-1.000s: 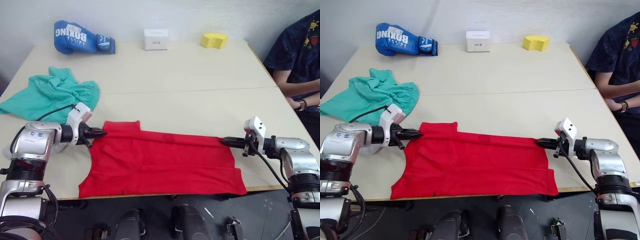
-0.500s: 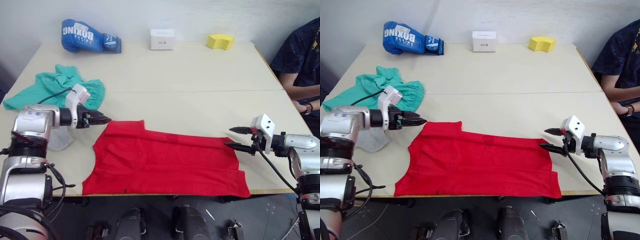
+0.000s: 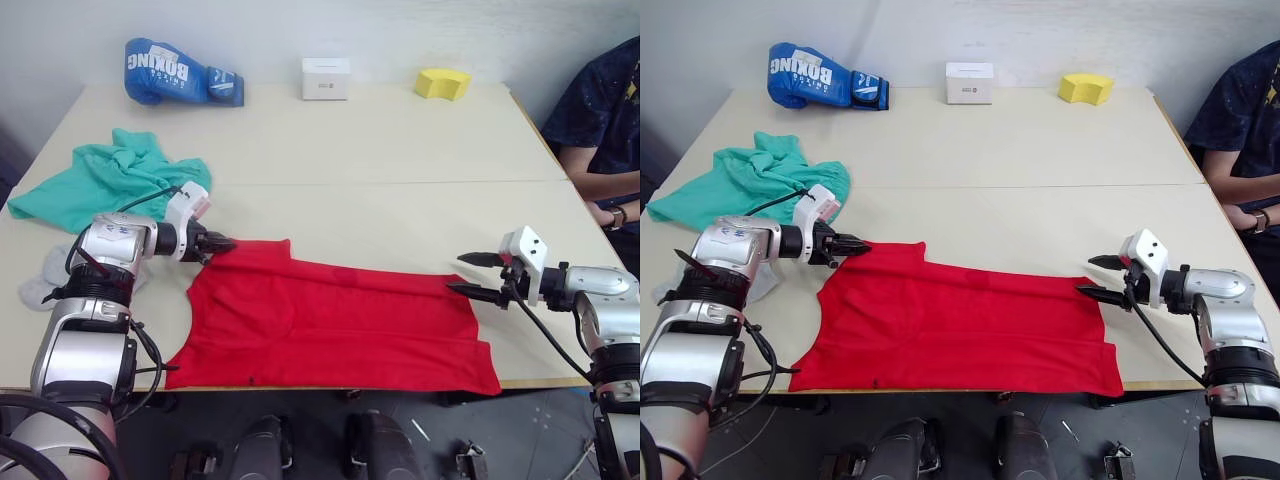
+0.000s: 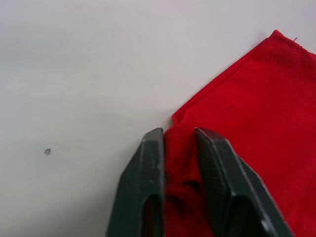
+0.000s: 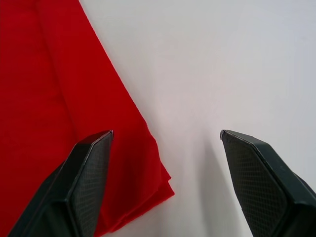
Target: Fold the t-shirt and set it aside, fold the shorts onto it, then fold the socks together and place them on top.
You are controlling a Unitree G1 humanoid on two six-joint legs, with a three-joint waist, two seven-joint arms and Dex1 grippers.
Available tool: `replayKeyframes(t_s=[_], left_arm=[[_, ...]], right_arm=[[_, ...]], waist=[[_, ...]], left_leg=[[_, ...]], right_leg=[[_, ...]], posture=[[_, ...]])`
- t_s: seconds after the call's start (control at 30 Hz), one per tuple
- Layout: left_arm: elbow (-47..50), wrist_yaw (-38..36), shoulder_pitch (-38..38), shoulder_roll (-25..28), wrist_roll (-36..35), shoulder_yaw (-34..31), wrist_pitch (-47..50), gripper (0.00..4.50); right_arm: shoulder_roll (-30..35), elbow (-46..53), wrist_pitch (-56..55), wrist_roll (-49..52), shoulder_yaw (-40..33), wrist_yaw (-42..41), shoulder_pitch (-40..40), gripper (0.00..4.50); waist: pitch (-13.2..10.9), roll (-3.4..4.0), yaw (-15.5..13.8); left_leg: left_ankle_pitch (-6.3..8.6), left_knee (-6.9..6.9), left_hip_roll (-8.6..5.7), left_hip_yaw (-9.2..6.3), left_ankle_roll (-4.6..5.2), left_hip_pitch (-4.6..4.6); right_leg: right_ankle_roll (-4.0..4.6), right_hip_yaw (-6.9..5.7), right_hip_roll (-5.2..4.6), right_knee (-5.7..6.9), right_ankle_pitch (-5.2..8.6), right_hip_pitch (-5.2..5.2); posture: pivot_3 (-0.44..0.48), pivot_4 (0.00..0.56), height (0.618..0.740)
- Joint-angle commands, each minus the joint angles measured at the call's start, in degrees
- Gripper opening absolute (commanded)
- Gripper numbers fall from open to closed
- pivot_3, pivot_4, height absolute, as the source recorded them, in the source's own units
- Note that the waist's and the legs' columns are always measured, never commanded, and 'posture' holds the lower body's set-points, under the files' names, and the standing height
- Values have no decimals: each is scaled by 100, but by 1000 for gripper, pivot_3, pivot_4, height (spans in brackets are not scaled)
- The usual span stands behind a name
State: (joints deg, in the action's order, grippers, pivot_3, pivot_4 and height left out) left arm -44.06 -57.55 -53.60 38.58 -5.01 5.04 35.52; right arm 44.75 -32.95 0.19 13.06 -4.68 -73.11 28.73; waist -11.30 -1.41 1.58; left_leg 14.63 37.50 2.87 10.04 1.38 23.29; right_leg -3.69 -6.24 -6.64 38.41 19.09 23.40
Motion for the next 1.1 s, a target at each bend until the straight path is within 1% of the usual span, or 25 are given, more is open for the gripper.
replayKeyframes(t_s=[0.03,0.1,0.23,0.33,0.47,0.67,0.77,1.03,1.1], left_arm=[[37,26,56,4,-100,-207,-102,25],[216,-63,170,34,-180,-282,-200,25],[912,-107,599,59,-517,-768,-1026,25],[1201,-161,904,103,-609,-935,-1537,25],[1420,-110,1399,62,-602,-1153,-2982,25],[1823,-226,1855,-6,-767,-1212,-3646,25],[1952,-214,2028,-25,-793,-1220,-3818,0],[1969,-300,2121,10,-776,-1132,-3898,0],[1985,-316,2140,35,-788,-1149,-3918,0]], right_arm=[[62,198,37,108,-71,-81,-63,3552],[80,232,52,118,-86,-96,-95,3552],[103,336,-32,135,-168,-43,-183,3552],[98,394,-138,148,-223,19,-253,3552],[103,440,-188,145,-236,97,-344,3552],[89,483,-150,177,-201,69,-338,3552],[79,487,-103,191,-189,54,-317,2907],[36,477,-87,165,-152,40,-305,49],[76,516,-127,177,-168,-5,-347,17]], waist=[[0,0,4],[0,0,9],[0,-1,46],[0,0,26],[0,0,28],[0,0,14],[0,0,13],[0,0,17],[0,0,18]], left_leg=[[0,0,0,0,0,0],[0,0,1,0,0,0],[0,-3,5,1,-1,0],[-1,-2,5,0,-2,0],[0,-2,4,1,-1,-2],[1,-5,4,0,0,-1],[1,-7,4,0,1,-2],[1,-8,4,0,2,-2],[1,-9,4,0,2,-2]], right_leg=[[0,0,0,0,0,0],[0,0,1,0,0,0],[0,-1,2,0,0,2],[0,-2,2,0,0,1],[1,0,-1,-1,0,-1],[4,-4,-4,-6,-3,-1],[4,-7,-4,-10,-4,-3],[5,-9,-3,-10,-4,-3],[5,-9,-3,-10,-4,-3]], posture=[[0,150,740],[0,150,740],[0,150,740],[0,150,740],[0,150,740],[0,150,740],[0,150,740],[0,150,740],[0,150,740]])
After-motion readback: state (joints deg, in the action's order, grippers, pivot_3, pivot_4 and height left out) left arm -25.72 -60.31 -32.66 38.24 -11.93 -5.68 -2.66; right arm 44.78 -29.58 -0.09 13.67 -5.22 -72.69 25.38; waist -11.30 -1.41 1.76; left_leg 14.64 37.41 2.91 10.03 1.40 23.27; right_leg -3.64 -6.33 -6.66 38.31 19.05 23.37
